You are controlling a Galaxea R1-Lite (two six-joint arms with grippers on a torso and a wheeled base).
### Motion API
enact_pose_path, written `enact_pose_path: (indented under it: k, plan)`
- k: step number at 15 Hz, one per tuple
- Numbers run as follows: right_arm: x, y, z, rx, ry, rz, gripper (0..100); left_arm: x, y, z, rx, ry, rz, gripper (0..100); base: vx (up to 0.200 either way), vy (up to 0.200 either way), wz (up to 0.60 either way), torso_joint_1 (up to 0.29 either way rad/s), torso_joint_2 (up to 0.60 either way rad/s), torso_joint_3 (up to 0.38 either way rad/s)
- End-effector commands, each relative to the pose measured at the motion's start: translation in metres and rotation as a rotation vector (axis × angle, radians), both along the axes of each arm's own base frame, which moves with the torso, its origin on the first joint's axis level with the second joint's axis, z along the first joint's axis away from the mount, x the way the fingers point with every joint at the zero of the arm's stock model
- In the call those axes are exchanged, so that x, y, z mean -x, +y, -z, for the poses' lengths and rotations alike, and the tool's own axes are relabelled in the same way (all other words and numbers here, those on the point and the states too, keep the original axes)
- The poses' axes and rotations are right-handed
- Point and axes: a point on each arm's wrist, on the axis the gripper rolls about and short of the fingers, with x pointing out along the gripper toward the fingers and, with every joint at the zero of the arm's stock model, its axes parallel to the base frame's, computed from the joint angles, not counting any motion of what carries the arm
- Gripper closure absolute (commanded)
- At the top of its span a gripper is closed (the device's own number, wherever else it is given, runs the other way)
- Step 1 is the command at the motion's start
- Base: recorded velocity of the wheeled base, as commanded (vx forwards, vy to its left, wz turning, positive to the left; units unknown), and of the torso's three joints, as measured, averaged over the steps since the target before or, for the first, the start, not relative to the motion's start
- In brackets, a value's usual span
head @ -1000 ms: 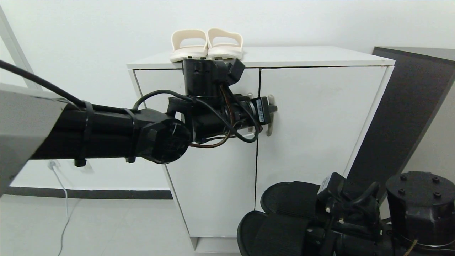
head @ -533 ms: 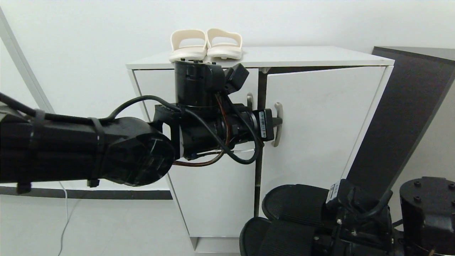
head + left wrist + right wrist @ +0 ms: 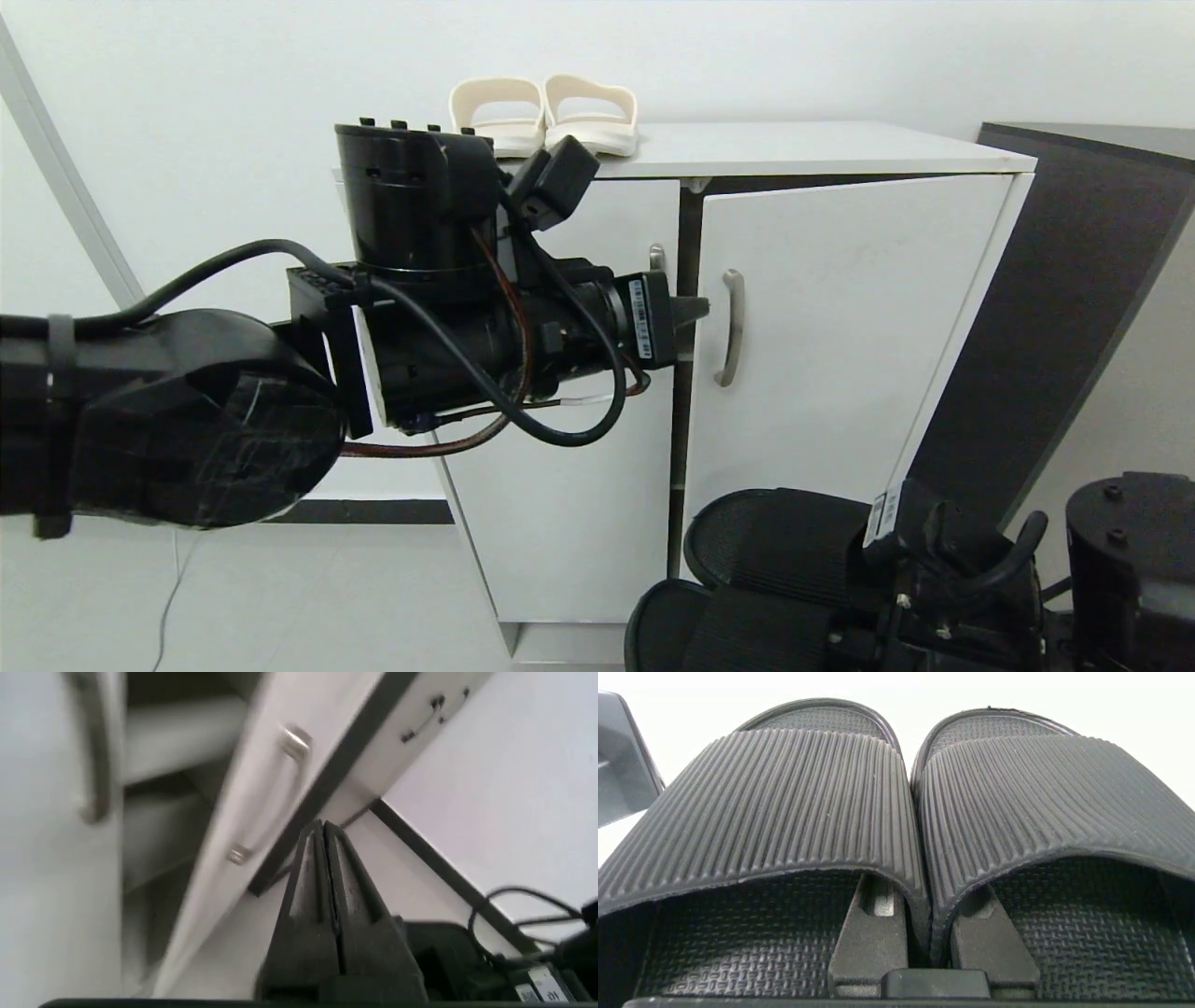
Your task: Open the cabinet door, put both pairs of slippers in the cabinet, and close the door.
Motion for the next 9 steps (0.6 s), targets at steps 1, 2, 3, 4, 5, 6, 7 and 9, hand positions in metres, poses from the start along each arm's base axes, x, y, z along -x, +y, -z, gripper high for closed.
enact_pose_path:
  k: [1,2,3,4,5,6,7,9]
  plan:
    - [0.001,0.000,0.000,0.005,-0.008,-0.006,100,-0.011,0.002,0.001,0.036,-0.014,-0.024,100,0.000,0.000,0.00,0.000,0.00,0.000]
    - [0.001,-0.001,0.001,0.009,-0.007,-0.006,100,-0.017,0.000,0.004,0.066,-0.020,-0.029,100,0.000,0.000,0.00,0.000,0.00,0.000]
    - [0.001,-0.001,0.001,0.009,-0.007,-0.006,100,-0.022,-0.001,0.006,0.076,-0.025,-0.034,100,0.000,0.000,0.00,0.000,0.00,0.000]
    - [0.001,-0.001,0.001,0.013,-0.012,-0.010,100,-0.030,-0.001,0.010,0.081,-0.030,-0.040,100,0.000,0.000,0.00,0.000,0.00,0.000]
    - [0.001,-0.001,0.002,0.019,-0.014,-0.011,100,-0.042,0.000,0.013,0.080,-0.030,-0.058,100,0.000,0.000,0.00,0.000,0.00,0.000]
    - [0.001,-0.001,0.003,0.021,-0.012,-0.011,100,-0.050,0.001,0.015,0.081,-0.029,-0.074,100,0.000,0.000,0.00,0.000,0.00,0.000]
    - [0.001,-0.001,0.003,0.021,-0.012,-0.011,100,-0.057,0.002,0.015,0.087,-0.029,-0.086,100,0.000,0.000,0.00,0.000,0.00,0.000]
    - [0.001,-0.001,0.003,0.021,-0.012,-0.011,100,-0.067,0.002,0.013,0.111,-0.019,-0.102,100,0.000,0.000,0.00,0.000,0.00,0.000]
